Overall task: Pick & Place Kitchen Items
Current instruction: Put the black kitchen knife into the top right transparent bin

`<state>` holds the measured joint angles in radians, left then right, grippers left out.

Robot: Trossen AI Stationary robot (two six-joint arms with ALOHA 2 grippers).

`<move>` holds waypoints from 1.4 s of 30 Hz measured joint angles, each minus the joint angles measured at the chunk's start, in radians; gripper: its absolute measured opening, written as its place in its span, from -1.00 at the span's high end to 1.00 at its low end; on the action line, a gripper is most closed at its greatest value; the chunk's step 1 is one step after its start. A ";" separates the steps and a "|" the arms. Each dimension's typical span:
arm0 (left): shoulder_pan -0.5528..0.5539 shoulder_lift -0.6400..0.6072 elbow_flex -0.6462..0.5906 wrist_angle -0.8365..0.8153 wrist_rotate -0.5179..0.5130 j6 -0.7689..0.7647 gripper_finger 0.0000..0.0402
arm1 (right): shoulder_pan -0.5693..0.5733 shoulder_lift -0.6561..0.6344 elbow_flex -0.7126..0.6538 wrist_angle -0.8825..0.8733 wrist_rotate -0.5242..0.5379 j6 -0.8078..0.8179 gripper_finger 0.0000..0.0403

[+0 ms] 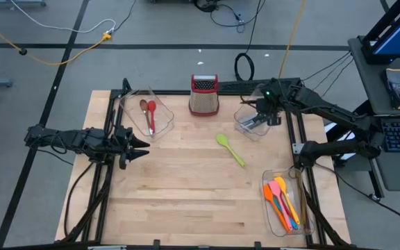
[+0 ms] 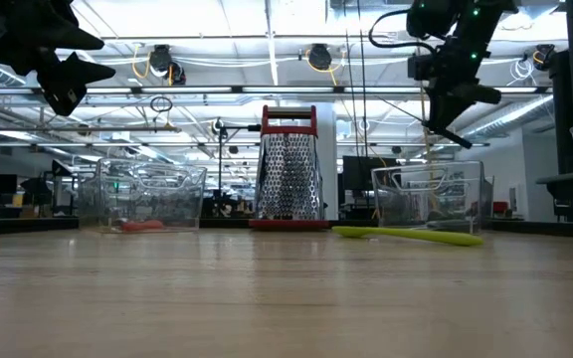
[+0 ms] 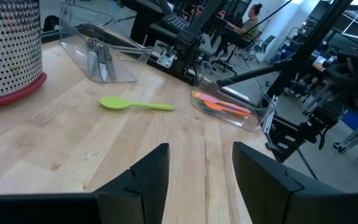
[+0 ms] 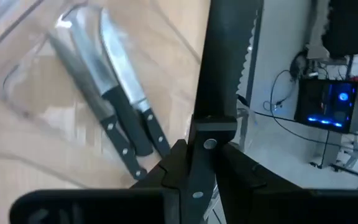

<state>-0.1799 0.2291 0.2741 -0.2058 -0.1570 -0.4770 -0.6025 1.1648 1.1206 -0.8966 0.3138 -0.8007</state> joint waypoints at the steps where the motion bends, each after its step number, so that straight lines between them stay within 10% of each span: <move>1: 0.000 0.000 0.000 0.000 0.000 0.000 0.12 | 0.000 0.000 0.000 -0.010 -0.001 -0.016 0.77; 23: 0.000 0.000 0.000 0.000 -0.001 -0.003 0.12 | 0.001 0.175 -0.038 -0.094 0.076 -0.456 0.77; 42: 0.000 0.000 0.000 -0.001 -0.001 -0.003 0.12 | 0.001 0.334 -0.038 -0.089 0.074 -0.454 0.77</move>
<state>-0.1801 0.2288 0.2741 -0.2066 -0.1581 -0.4801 -0.6014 1.4984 1.0824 -0.9853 0.3882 -1.2547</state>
